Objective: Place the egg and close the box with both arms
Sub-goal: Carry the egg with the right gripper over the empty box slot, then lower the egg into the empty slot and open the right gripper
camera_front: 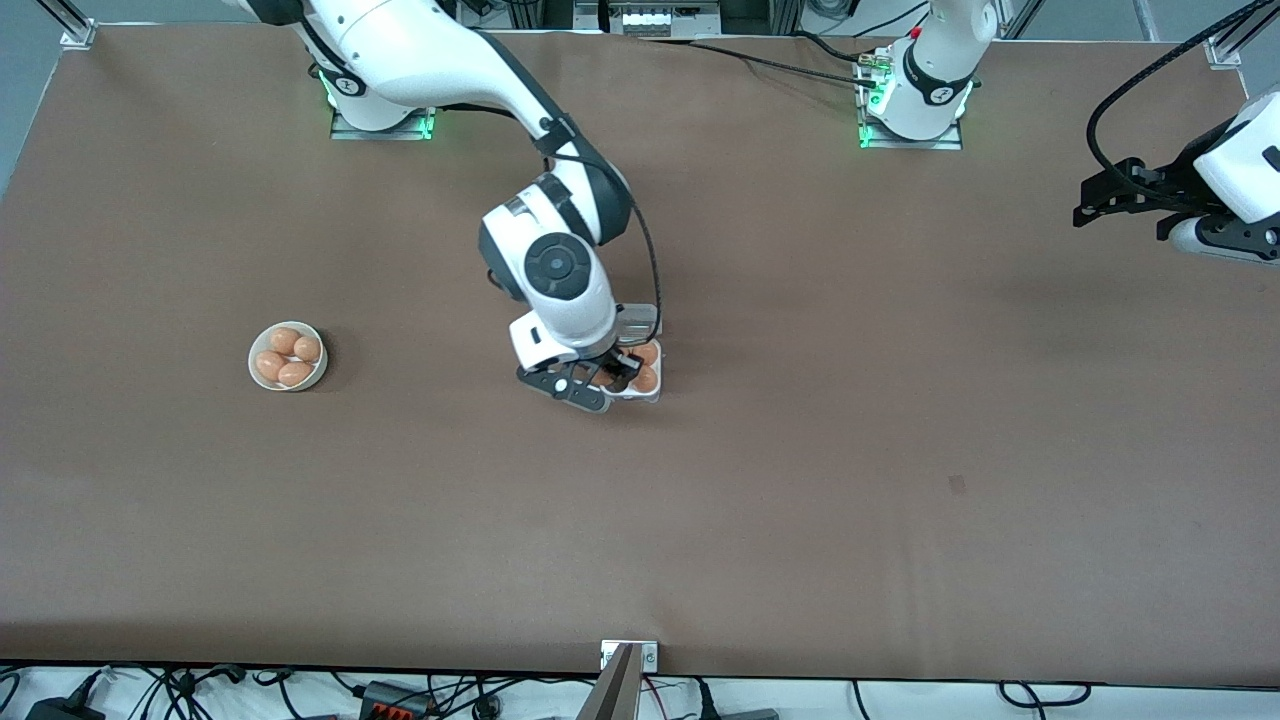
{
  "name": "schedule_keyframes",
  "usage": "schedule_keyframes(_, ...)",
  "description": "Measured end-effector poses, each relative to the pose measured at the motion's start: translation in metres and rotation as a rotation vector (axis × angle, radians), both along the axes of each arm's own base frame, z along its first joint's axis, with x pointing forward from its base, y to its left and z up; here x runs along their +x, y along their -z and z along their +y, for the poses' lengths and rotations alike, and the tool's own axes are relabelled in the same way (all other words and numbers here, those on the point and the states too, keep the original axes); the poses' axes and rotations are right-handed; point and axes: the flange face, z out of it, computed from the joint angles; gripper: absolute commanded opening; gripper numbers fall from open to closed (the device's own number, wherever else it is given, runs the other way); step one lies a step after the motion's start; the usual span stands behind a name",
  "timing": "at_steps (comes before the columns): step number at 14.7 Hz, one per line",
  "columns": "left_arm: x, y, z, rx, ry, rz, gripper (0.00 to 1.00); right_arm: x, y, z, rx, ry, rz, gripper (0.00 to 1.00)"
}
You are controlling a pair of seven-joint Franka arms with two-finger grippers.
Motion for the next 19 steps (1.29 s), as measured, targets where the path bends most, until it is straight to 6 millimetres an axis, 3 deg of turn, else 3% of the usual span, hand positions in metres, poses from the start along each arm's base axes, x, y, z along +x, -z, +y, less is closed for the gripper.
schedule_keyframes(4, -0.001, 0.008, 0.0, -0.004, 0.002, 0.046, 1.0, -0.012, 0.021, 0.011, -0.018, 0.015, 0.022, 0.23)
schedule_keyframes(7, 0.002, 0.017, 0.001, -0.008, 0.002, 0.066, 1.0, -0.011, 0.025, 0.011, -0.02, 0.017, 0.021, 0.23)
schedule_keyframes(12, 0.001, 0.022, 0.001, -0.011, 0.004, 0.096, 0.54, -0.012, 0.025, 0.013, -0.019, 0.014, 0.017, 0.2)
schedule_keyframes(19, -0.001, 0.024, -0.002, -0.038, 0.004, 0.116, 0.29, -0.013, 0.031, 0.017, -0.021, -0.003, -0.01, 0.18)
